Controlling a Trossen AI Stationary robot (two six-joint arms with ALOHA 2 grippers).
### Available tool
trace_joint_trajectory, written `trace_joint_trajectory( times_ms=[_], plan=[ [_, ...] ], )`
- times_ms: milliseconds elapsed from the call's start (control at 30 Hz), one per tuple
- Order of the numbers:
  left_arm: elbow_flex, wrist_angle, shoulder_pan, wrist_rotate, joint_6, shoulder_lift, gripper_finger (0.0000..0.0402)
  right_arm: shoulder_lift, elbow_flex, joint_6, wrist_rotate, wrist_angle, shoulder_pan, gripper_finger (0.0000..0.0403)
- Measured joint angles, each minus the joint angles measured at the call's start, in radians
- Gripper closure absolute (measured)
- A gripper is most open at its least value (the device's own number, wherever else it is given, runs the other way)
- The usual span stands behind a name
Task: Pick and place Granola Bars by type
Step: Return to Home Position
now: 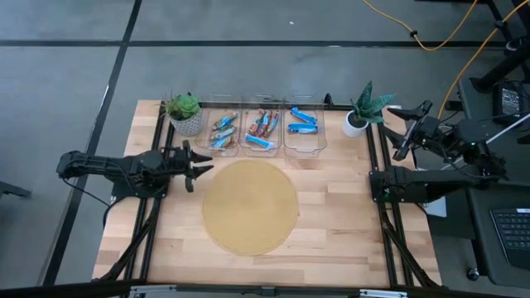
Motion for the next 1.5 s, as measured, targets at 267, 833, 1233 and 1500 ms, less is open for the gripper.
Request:
trace_joint_trajectory(
  times_ms=[267,833,1233,1500],
  plan=[
    [0.000,-0.006,0.000,0.039,0.154,0.000,0.0295,0.000,0.000,0.060,-0.002,-0.072,0.000,0.0132],
    [0.001,0.000,0.000,0.047,0.076,0.003,0.0316,-0.206,-0.132,0.293,-0.376,-0.035,0.001,0.0132],
    [0.000,-0.001,0.000,0.048,0.076,0.020,0.0319,-0.221,-0.715,0.340,-0.630,0.769,0.000,0.0210],
    [0.000,0.000,0.000,0.047,0.076,0.021,0.0314,-0.226,-0.880,0.365,-0.612,0.961,0.000,0.0257]
  ],
)
